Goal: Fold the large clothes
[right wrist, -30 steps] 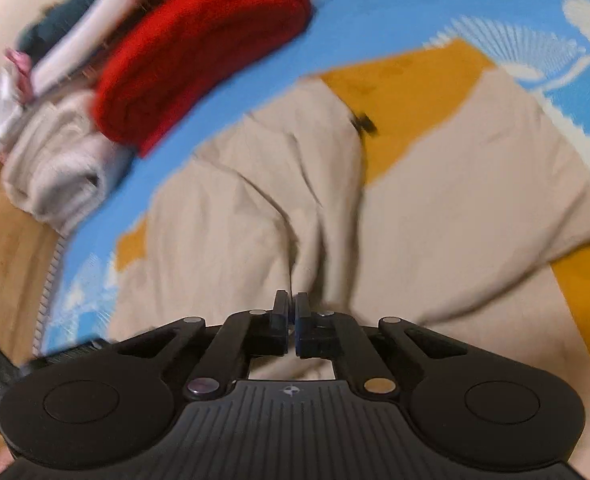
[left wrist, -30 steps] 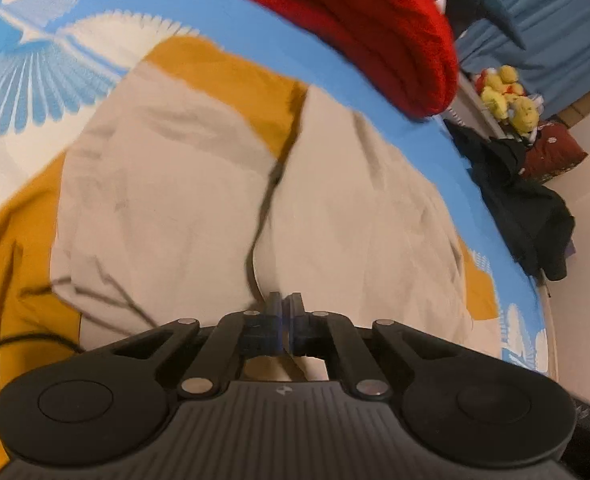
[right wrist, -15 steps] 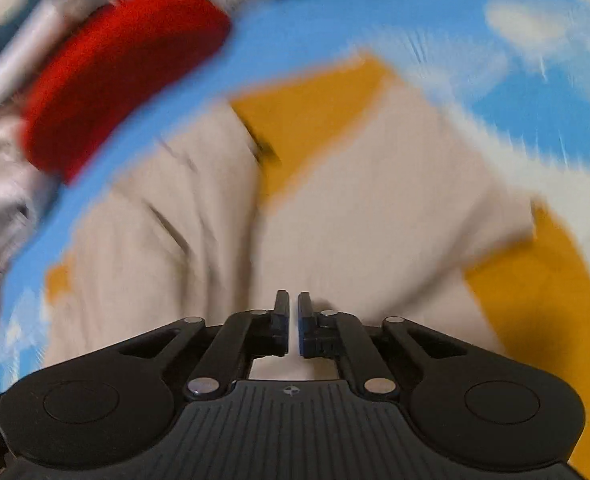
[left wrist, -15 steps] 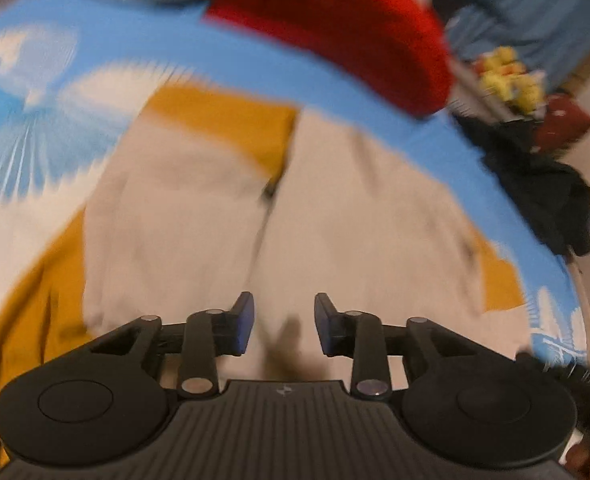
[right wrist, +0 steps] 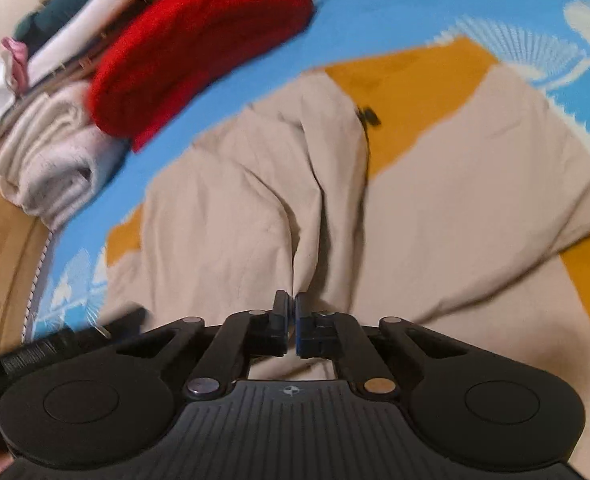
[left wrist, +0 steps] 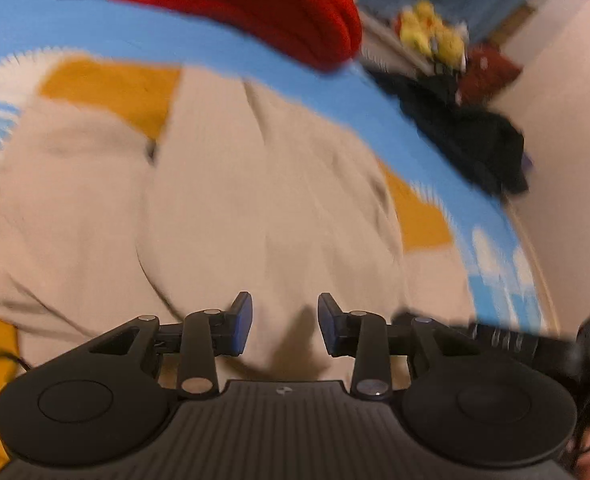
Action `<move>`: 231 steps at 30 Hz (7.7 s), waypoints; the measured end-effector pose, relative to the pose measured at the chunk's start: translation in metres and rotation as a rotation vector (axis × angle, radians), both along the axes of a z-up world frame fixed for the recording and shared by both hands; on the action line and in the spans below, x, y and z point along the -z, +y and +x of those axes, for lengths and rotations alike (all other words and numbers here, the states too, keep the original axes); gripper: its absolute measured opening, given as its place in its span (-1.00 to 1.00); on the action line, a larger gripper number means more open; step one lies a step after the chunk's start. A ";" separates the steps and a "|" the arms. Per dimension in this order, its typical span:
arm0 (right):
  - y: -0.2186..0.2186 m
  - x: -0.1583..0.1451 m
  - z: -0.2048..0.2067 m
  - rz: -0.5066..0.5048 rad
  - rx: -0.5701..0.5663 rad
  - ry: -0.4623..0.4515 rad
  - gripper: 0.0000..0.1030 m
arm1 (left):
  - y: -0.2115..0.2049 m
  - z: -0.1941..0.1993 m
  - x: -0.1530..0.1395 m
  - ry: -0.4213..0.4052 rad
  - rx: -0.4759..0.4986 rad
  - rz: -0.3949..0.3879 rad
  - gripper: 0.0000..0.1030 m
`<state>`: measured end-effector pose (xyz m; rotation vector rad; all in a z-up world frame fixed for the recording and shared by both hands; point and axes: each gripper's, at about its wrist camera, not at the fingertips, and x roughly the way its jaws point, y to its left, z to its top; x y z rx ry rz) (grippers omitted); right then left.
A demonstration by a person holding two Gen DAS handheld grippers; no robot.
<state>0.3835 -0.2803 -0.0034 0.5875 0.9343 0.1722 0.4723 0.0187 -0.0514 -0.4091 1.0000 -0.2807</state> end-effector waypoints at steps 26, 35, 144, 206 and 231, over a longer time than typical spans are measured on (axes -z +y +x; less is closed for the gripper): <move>0.001 -0.037 -0.002 -0.263 0.094 -0.163 -0.33 | 0.029 -0.029 -0.050 -0.106 -0.151 0.195 -0.23; -0.028 -0.141 -0.071 -0.310 0.093 -0.591 -0.33 | 0.037 -0.118 -0.157 -0.401 -0.086 0.201 -0.23; -0.147 0.002 -0.351 -0.320 0.221 0.005 -1.00 | 0.148 -0.404 -0.048 0.001 -0.255 0.346 -0.97; -0.204 -0.019 -0.221 -0.195 0.205 -0.057 -0.24 | 0.208 -0.258 -0.059 0.054 -0.296 0.102 -0.13; -0.173 -0.009 -0.182 -0.313 0.036 -0.101 -0.97 | 0.182 -0.214 -0.057 -0.033 -0.242 0.212 -0.98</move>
